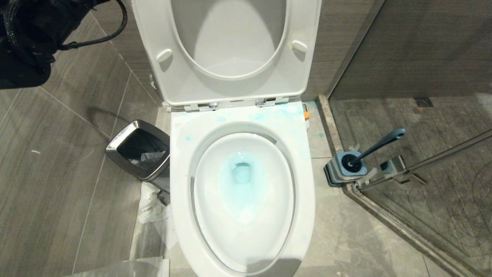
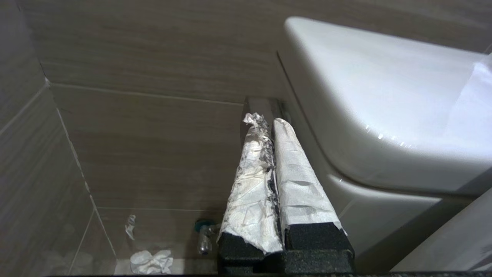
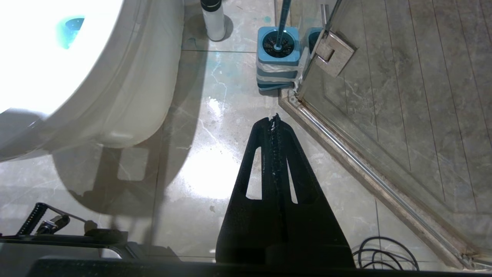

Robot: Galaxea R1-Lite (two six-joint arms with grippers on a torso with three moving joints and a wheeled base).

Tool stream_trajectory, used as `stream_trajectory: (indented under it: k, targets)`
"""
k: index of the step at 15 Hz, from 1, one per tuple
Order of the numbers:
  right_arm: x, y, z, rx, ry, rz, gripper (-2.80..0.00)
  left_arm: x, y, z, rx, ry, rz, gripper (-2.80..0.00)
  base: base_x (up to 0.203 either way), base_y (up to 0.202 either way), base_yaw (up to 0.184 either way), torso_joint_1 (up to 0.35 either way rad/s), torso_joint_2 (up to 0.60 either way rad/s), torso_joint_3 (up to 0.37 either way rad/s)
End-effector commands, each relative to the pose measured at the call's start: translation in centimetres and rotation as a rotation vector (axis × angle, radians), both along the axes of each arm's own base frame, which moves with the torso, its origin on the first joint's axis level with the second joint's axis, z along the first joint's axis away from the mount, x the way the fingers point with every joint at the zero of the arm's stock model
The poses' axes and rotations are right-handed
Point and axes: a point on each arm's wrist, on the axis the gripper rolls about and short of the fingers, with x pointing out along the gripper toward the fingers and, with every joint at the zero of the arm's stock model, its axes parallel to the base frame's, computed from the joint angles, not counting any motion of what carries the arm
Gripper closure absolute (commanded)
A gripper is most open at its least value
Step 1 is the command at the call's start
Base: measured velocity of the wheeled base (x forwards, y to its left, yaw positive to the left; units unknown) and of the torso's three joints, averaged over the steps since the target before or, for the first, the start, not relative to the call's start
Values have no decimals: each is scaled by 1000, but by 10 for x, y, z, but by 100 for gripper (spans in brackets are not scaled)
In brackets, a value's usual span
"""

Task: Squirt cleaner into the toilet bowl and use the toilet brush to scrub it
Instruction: Flush the toilet

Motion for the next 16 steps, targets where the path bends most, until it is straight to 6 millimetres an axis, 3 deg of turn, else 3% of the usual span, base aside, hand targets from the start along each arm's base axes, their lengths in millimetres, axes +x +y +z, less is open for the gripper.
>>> stream_trajectory:
  k: [1, 12, 16]
  targets:
    - [0, 0, 0, 0, 1, 0, 0, 14, -5, -13, -1, 32, -14, 0, 0, 0, 0, 0, 0, 0]
    - [0, 0, 0, 0, 1, 0, 0, 58, -20, -60, 30, 150, -33, 0, 0, 0, 0, 0, 0, 0]
    - [0, 0, 0, 0, 1, 0, 0, 61, -23, -63, 26, 158, -42, 0, 0, 0, 0, 0, 0, 0]
